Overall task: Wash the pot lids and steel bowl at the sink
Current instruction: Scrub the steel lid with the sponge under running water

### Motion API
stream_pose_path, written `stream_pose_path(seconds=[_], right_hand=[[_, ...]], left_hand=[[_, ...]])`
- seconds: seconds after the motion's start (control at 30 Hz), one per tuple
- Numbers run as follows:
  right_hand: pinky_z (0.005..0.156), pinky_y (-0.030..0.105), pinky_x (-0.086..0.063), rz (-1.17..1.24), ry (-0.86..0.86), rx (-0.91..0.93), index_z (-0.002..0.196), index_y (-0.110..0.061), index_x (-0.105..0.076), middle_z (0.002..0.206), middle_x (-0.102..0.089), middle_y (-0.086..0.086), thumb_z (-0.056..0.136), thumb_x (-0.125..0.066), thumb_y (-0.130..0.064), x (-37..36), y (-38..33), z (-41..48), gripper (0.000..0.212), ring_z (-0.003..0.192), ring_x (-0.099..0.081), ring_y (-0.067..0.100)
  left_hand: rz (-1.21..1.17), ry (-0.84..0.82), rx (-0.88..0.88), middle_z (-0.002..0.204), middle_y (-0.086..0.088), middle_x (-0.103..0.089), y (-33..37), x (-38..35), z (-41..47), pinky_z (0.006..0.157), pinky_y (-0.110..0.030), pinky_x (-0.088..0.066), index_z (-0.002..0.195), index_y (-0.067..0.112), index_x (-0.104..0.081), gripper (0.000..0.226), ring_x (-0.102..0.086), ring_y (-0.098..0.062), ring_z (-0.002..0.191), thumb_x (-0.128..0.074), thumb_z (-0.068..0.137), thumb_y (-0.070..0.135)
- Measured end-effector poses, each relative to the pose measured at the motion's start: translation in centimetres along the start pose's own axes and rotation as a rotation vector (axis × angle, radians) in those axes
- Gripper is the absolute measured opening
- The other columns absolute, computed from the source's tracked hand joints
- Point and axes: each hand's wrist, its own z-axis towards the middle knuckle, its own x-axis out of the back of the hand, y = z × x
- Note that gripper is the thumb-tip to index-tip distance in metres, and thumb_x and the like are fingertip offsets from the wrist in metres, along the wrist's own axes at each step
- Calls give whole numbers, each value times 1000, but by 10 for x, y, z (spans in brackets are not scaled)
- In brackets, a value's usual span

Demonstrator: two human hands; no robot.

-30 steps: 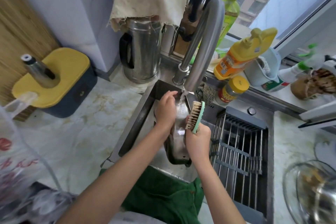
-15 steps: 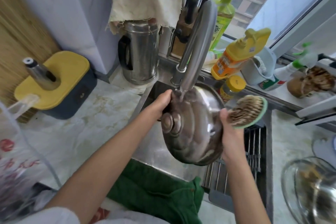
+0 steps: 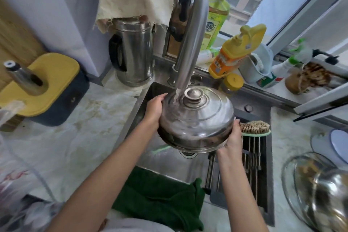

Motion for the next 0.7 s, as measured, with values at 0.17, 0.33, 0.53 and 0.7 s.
stream_pose_path(seconds=[0.17, 0.33, 0.53, 0.7], right_hand=[[76, 34, -50, 30, 61, 3, 99, -19, -59, 119, -62, 7, 100, -42, -46, -5, 6, 2, 32, 84, -61, 16], [88, 43, -50, -28, 53, -38, 100, -19, -60, 105, -66, 5, 95, -48, -50, -11, 20, -2, 33, 90, -63, 20], [96, 46, -50, -49, 109, -8, 97, -21, -60, 106, -68, 3, 91, -56, -51, -24, 31, 3, 31, 98, -65, 22], [72, 25, -53, -282, 107, 75, 104, -12, -61, 95, -67, 1, 91, -57, -48, -36, 44, -3, 38, 82, -65, 12]], left_hand=[[87, 227, -215, 146, 4, -44, -25, -27, -72, 116, -36, -28, 143, 16, -44, 46, -40, -13, 135, -35, 98, 11], [-31, 196, 87, 117, -7, -68, -7, 10, -12, 102, -41, -47, 121, 13, -66, 35, -63, -23, 108, -44, 94, 19], [413, 178, -214, 159, 3, -21, -23, 2, -57, 121, -37, -13, 152, 19, -27, 50, -17, -19, 147, -31, 102, 26], [1163, -83, -754, 157, 11, 16, -47, -16, -117, 117, -32, 14, 148, 25, 11, 56, 21, -2, 143, 5, 97, 46]])
